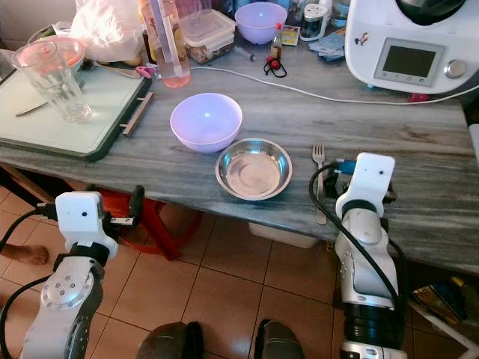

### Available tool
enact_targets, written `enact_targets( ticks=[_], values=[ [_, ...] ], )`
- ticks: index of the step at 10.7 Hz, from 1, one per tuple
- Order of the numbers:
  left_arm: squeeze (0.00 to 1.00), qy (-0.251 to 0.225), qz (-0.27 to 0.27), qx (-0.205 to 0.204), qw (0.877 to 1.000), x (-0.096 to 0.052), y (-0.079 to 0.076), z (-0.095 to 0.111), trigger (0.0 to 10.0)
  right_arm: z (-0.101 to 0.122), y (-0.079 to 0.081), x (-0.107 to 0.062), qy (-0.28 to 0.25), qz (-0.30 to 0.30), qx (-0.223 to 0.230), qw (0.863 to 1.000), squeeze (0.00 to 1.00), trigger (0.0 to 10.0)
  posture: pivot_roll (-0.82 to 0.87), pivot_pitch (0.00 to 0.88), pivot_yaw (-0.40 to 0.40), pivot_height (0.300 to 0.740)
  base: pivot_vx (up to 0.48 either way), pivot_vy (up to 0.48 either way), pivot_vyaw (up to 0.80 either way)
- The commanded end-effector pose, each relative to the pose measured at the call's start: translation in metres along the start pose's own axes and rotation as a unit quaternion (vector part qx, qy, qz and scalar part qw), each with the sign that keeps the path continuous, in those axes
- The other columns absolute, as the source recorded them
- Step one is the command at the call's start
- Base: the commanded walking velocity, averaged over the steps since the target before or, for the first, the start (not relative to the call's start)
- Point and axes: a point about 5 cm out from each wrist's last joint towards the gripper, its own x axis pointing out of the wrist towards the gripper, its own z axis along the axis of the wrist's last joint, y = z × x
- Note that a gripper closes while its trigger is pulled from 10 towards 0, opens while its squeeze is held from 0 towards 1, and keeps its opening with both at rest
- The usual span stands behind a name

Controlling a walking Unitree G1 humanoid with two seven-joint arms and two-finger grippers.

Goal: Setting the table

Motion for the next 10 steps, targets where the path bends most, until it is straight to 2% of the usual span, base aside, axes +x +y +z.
enact_targets(
  ticks=[1, 6, 8, 10],
  values=[
    [0.0, 0.001, -0.004, 0.007, 1.0, -0.003, 0.001, 0.002, 10.0, -0.005, 0.003, -0.002, 0.018, 0.01, 0.001, 1.0, 1.0, 10.0, 0.06, 0.172, 0.073, 0.74, 0.0, 0.0, 0.0],
    [0.0, 0.004, -0.005, 0.005, 1.0, -0.003, 0.0, 0.002, 10.0, -0.015, 0.016, -0.014, 0.053, 0.049, 0.009, 0.997, 1.0, 10.0, 0.06, 0.18, 0.067, 0.74, 0.0, 0.0, 0.0],
    [0.0, 0.003, -0.007, 0.004, 1.0, -0.003, 0.0, 0.003, 10.0, -0.012, 0.014, -0.016, 0.046, 0.042, 0.001, 0.998, 1.0, 10.0, 0.05, 0.18, 0.066, 0.74, 0.0, 0.0, 0.0],
    [0.0, 0.003, -0.007, 0.0, 1.0, -0.004, 0.0, 0.003, 10.0, -0.002, 0.009, -0.017, 0.013, 0.024, 0.003, 1.0, 1.0, 10.0, 0.05, 0.181, 0.064, 0.74, 0.0, 0.0, 0.0]
  ],
)
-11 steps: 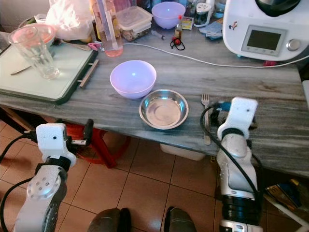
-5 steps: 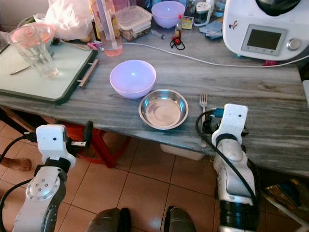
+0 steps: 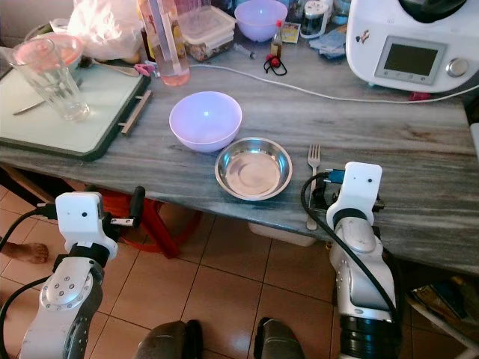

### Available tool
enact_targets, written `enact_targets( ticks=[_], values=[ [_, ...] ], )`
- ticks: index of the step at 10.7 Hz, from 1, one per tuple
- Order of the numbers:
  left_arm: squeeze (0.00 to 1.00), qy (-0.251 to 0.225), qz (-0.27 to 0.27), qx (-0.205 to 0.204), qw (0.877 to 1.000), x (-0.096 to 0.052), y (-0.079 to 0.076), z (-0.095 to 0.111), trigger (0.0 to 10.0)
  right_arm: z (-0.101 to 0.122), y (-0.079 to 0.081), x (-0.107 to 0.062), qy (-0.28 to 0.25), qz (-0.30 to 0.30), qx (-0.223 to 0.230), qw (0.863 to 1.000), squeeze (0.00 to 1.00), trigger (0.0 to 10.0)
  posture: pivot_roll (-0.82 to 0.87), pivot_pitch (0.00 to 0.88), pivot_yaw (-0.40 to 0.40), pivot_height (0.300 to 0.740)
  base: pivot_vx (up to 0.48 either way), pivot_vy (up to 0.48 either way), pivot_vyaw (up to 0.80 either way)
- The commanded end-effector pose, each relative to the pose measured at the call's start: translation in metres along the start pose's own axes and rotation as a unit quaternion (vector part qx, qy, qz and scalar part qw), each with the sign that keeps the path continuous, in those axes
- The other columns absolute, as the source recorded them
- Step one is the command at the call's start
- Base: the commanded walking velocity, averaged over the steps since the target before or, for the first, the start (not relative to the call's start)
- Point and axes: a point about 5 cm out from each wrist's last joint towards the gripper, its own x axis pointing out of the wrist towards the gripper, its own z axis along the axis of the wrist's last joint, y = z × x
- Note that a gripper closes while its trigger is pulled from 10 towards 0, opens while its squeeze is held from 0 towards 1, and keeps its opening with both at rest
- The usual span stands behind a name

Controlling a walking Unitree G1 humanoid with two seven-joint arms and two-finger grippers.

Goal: Setting the table

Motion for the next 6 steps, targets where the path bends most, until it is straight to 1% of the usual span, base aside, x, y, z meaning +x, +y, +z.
enact_targets(
  ticks=[1, 2, 3, 4, 5, 6],
  values=[
    [0.0, -0.002, -0.003, 0.002, 1.0, -0.002, 0.002, 0.002, 10.0, 0.013, 0.0, -0.004, -0.039, -0.007, -0.003, 0.999, 1.0, 10.0, 0.06, 0.181, 0.063, 0.74, 0.0, 0.0, 0.0],
    [0.0, -0.004, -0.003, 0.0, 1.0, -0.001, 0.002, 0.003, 10.0, 0.019, 0.0, -0.005, -0.059, -0.007, -0.007, 0.998, 1.0, 10.0, 0.05, 0.178, 0.063, 0.74, 0.0, 0.0, 0.0],
    [0.0, -0.006, -0.001, -0.001, 1.0, -0.001, 0.003, 0.004, 10.0, 0.031, 0.003, -0.008, -0.099, -0.001, -0.014, 0.995, 1.0, 10.0, 0.05, 0.166, 0.063, 0.74, 0.0, 0.0, 0.0],
    [0.0, -0.007, 0.0, -0.001, 1.0, -0.001, 0.003, 0.004, 10.0, 0.037, 0.005, -0.01, -0.118, 0.004, -0.019, 0.993, 1.0, 10.0, 0.05, 0.166, 0.063, 0.74, 0.0, 0.0, 0.0],
    [0.0, -0.003, 0.001, -0.002, 1.0, -0.003, 0.003, 0.001, 10.0, 0.039, 0.011, -0.014, -0.138, 0.022, -0.016, 0.99, 1.0, 10.0, 0.05, 0.134, 0.066, 0.74, 0.0, 0.0, 0.0],
    [0.0, 0.0, 0.002, -0.003, 1.0, -0.003, 0.003, -0.001, 10.0, 0.038, 0.015, -0.016, -0.145, 0.037, -0.011, 0.989, 1.0, 10.0, 0.05, 0.118, 0.066, 0.74, 0.0, 0.0, 0.0]
  ],
)
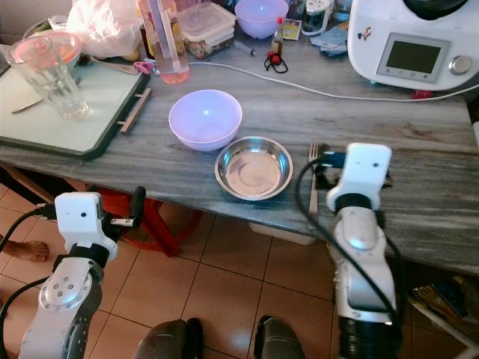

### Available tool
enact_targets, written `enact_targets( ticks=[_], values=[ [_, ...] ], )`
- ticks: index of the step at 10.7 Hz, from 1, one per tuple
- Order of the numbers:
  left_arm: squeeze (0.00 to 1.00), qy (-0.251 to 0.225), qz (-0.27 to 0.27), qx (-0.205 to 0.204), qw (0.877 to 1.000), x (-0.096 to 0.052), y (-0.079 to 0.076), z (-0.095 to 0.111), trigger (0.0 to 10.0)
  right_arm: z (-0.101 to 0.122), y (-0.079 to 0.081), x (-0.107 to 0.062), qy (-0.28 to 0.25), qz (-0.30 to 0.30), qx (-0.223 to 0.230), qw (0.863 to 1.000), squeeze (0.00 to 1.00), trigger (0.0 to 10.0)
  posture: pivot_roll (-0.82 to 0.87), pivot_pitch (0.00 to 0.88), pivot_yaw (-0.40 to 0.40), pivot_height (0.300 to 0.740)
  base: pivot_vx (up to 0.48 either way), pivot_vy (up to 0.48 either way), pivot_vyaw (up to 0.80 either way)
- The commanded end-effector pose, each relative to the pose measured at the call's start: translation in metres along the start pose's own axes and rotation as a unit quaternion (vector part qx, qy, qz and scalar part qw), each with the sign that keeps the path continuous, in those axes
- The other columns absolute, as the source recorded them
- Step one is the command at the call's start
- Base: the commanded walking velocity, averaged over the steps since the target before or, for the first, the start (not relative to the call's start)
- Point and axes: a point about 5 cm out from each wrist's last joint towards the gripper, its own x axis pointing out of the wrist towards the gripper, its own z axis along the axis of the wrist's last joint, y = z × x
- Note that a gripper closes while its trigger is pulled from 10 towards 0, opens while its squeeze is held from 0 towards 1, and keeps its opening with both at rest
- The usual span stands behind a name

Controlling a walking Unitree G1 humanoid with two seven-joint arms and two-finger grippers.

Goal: Setting the table

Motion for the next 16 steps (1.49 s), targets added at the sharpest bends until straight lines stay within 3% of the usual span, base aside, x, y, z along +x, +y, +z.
enact_targets(
  ticks=[1, 2, 7, 13, 16],
  values=[
    [0.0, 0.001, 0.006, 0.002, 1.0, -0.001, 0.002, -0.001, 10.0, 0.002, 0.003, -0.002, -0.008, 0.008, 0.006, 1.0, 0.88, 10.0, 0.05, 0.104, 0.065, 0.74, 0.0, 0.0, 0.0],
    [0.0, -0.004, 0.003, -0.003, 1.0, 0.004, -0.001, 0.0, 10.0, 0.003, 0.005, -0.001, -0.017, 0.014, 0.008, 1.0, 0.0, 10.0, 0.04, 0.093, 0.061, 0.74, 0.0, 0.0, 0.0],
    [0.0, -0.014, 0.001, -0.012, 1.0, 0.014, -0.005, 0.0, 10.0, -0.013, 0.002, -0.008, -0.011, 0.022, -0.016, 1.0, 0.0, 10.0, 0.03, 0.07, 0.056, 0.74, -0.152, 0.0, 0.0],
    [0.0, -0.018, 0.0, -0.014, 1.0, 0.016, -0.007, -0.002, 10.0, -0.02, -0.001, -0.004, 0.001, 0.016, -0.003, 1.0, 0.0, 10.0, 0.02, 0.073, 0.054, 0.74, -0.292, 0.0, 0.0],
    [0.0, -0.018, 0.0, -0.013, 1.0, 0.015, -0.007, -0.002, 10.0, -0.021, 0.002, -0.005, 0.004, 0.017, -0.002, 1.0, 0.0, 10.0, 0.02, 0.079, 0.055, 0.74, -0.266, 0.0, -0.54]
  ],
)
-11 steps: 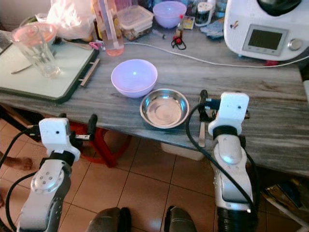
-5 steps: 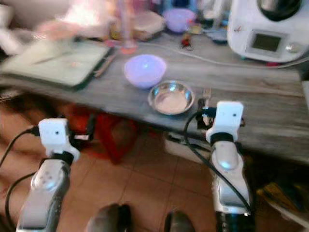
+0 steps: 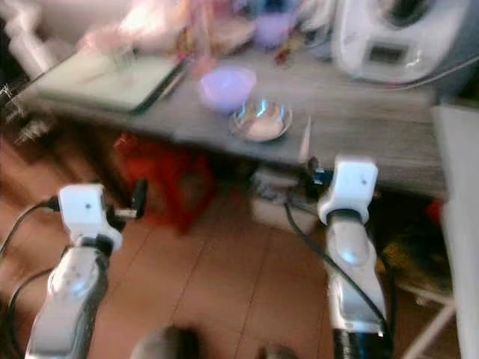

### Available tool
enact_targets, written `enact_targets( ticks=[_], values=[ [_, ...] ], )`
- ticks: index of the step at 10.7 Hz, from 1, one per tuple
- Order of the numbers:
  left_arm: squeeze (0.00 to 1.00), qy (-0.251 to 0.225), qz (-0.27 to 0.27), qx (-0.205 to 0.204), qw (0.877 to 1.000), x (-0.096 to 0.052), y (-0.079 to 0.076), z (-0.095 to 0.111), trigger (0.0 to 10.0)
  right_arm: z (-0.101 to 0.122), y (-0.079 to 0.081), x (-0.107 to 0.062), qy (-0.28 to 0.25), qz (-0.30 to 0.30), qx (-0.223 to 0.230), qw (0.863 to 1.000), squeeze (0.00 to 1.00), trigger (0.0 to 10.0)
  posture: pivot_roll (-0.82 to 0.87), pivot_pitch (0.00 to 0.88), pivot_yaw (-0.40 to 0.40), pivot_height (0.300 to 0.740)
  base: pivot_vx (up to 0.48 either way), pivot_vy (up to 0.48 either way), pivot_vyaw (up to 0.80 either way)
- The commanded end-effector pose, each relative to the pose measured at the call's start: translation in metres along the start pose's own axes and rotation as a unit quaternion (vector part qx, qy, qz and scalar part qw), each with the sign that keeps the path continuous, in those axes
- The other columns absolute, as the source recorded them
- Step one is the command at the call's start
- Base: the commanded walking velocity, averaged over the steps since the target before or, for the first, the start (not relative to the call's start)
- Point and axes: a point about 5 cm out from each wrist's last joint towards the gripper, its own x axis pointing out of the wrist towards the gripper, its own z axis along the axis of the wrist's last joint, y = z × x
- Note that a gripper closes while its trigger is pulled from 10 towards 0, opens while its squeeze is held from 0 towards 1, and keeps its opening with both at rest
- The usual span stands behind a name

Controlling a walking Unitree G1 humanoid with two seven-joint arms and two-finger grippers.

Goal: Setting the table

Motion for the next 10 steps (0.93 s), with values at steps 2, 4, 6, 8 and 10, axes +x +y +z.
enact_targets(
  ticks=[2, 4, 6, 8, 10],
  values=[
    [0.0, -0.017, -0.009, 0.006, 1.0, 0.0025, -0.0025, 0.007, 10.0, -0.0013, -0.0025, -0.0008, 0.002, -0.006, 0.002, 1.0, 0.0, 10.0, 0.03, 0.08, 0.055, 0.74, 0.0, 0.0, -0.24],
    [0.0, -0.019, -0.052, -0.014, 0.998, -0.0005, -0.0107, 0.0073, 10.0, 0.001, -0.0004, 0.0, -0.006, 0.0, 0.001, 1.0, 0.0, 10.0, 0.03, 0.08, 0.057, 0.74, 0.0, 0.0, 0.0],
    [0.0, -0.012, -0.044, -0.005, 0.999, -0.0024, -0.0052, 0.0024, 10.0, -0.0028, -0.0008, -0.001, 0.004, -0.002, 0.012, 1.0, 0.0, 10.0, 0.02, 0.078, 0.062, 0.74, 0.0, -0.354, 0.0],
    [0.0, -0.013, -0.047, -0.006, 0.999, -0.0019, -0.0053, 0.0031, 10.0, -0.0031, 0.0018, -0.0003, 0.008, 0.005, 0.014, 1.0, 0.0, 10.0, 0.02, 0.075, 0.065, 0.74, 0.0, -0.405, -0.36],
    [0.0, -0.013, -0.049, -0.006, 0.999, -0.001, -0.0049, 0.0028, 10.0, -0.0034, 0.0021, 0.0002, 0.007, 0.007, 0.02, 1.0, 0.0, 10.0, 0.02, 0.075, 0.063, 0.74, 0.0, -0.431, 0.0]
  ],
)
